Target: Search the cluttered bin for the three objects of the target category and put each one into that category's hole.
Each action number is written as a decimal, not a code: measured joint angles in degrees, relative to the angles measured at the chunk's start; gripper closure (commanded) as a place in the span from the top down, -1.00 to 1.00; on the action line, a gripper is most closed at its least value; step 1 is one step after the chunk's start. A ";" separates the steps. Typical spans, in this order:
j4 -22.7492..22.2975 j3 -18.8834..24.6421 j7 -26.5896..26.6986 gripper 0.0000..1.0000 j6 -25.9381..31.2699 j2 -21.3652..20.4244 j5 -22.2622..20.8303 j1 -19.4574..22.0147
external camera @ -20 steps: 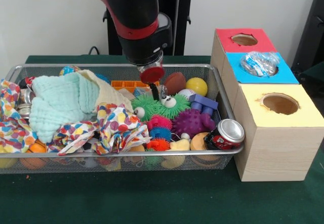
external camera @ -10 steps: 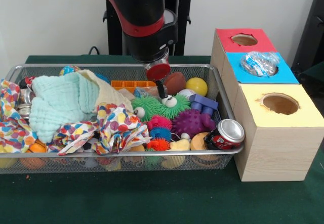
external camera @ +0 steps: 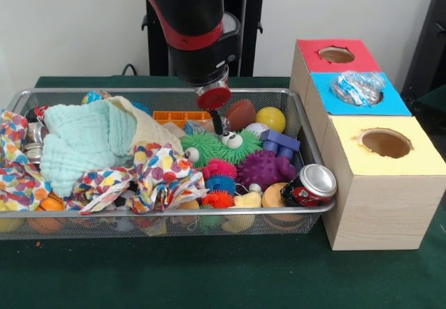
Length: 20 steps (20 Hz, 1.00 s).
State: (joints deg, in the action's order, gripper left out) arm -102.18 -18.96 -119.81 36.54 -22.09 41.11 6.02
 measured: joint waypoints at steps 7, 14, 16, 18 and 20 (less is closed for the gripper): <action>0.02 -0.07 0.00 1.00 0.00 1.78 0.02 0.05; 0.04 0.56 0.00 1.00 -1.47 3.55 1.23 0.92; 0.02 0.84 0.00 1.00 -2.04 3.63 1.78 1.33; 0.02 1.18 0.00 1.00 -2.68 3.95 2.29 1.77; 0.02 1.36 0.00 1.00 -3.04 4.15 2.52 1.86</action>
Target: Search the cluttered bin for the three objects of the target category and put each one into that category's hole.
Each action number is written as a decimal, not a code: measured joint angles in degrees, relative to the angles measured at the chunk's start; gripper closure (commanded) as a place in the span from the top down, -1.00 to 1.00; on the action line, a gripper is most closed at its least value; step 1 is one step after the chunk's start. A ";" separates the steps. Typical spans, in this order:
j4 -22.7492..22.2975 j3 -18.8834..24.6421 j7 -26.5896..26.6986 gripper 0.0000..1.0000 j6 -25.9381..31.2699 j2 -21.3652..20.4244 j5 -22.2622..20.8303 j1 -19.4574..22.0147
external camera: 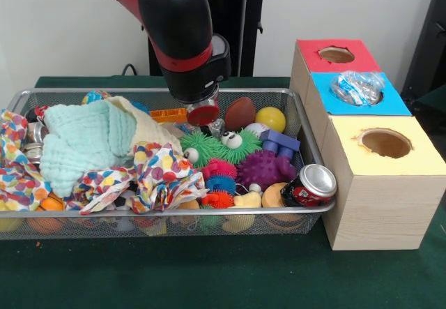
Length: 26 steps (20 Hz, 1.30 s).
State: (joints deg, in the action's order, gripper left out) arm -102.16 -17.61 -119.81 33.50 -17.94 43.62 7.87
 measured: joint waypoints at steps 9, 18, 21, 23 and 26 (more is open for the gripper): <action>-0.27 0.77 0.00 1.00 -0.59 0.54 0.51 0.16; -1.77 2.43 0.00 -1.00 -2.09 0.22 2.71 1.50; -2.13 2.71 0.00 -1.00 -2.35 -0.01 3.04 1.72; -2.29 2.86 0.00 -1.00 -2.54 -0.10 3.15 1.73; -2.56 2.96 0.00 -1.00 -2.86 -0.34 3.12 1.72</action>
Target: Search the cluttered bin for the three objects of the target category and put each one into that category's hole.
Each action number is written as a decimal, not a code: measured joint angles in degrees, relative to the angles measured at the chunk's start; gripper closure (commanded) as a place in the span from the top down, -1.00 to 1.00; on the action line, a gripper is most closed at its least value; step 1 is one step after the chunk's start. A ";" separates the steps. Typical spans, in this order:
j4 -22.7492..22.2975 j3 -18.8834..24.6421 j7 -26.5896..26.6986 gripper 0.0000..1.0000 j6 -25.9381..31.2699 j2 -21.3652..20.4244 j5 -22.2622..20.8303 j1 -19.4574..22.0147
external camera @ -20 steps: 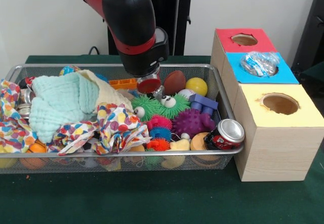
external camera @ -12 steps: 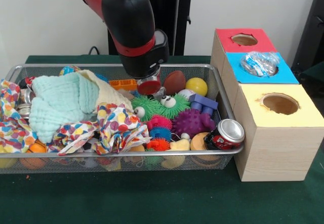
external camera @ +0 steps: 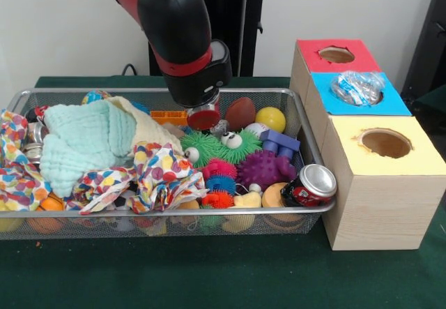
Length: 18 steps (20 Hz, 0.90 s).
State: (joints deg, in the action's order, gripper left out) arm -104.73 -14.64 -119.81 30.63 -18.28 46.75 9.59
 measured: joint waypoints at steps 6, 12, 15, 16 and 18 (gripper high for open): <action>-0.03 -0.07 0.00 -1.00 0.28 -0.29 -0.32 -0.54; 1.08 -2.56 0.00 -1.00 6.19 -2.45 -5.38 -0.87; 2.18 -3.95 0.00 -1.00 11.19 -3.86 -8.49 -0.24; 3.32 -5.05 0.00 -1.00 16.24 -4.89 -11.24 0.68; 4.37 -5.84 0.00 -1.00 20.49 -5.63 -13.43 1.63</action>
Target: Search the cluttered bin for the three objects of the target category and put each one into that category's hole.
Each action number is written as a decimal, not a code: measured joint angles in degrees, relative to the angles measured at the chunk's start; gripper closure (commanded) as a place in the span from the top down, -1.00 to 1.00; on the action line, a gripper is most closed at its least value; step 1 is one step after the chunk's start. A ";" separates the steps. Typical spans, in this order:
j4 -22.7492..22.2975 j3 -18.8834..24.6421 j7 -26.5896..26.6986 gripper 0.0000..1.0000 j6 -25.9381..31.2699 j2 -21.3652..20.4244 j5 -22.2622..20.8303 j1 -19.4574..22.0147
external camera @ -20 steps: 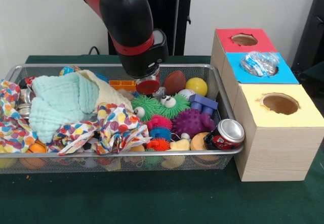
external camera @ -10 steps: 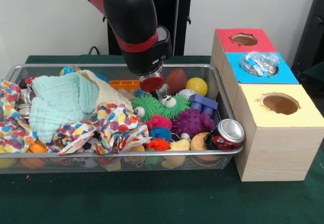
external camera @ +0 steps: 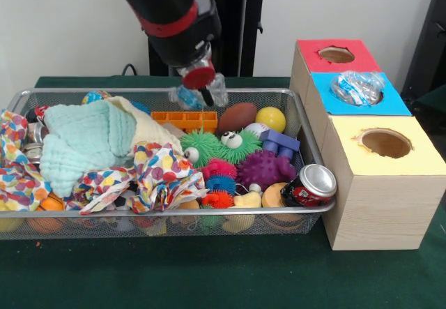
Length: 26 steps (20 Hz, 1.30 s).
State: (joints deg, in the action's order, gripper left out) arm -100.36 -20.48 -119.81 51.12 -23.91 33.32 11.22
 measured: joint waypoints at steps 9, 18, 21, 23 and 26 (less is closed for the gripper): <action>7.11 -2.22 0.00 -1.00 19.01 -3.47 -9.13 6.05; 13.77 0.40 0.00 -1.00 33.57 -8.31 -10.82 12.06; 14.68 2.06 0.00 -1.00 37.06 -10.04 -10.09 12.94; 14.99 3.43 0.00 -1.00 39.18 -11.23 -9.01 13.23; 15.37 5.46 0.00 -1.00 41.57 -12.72 -7.15 13.25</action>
State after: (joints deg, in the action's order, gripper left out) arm -84.99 -15.02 -119.81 92.69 -36.63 26.16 24.47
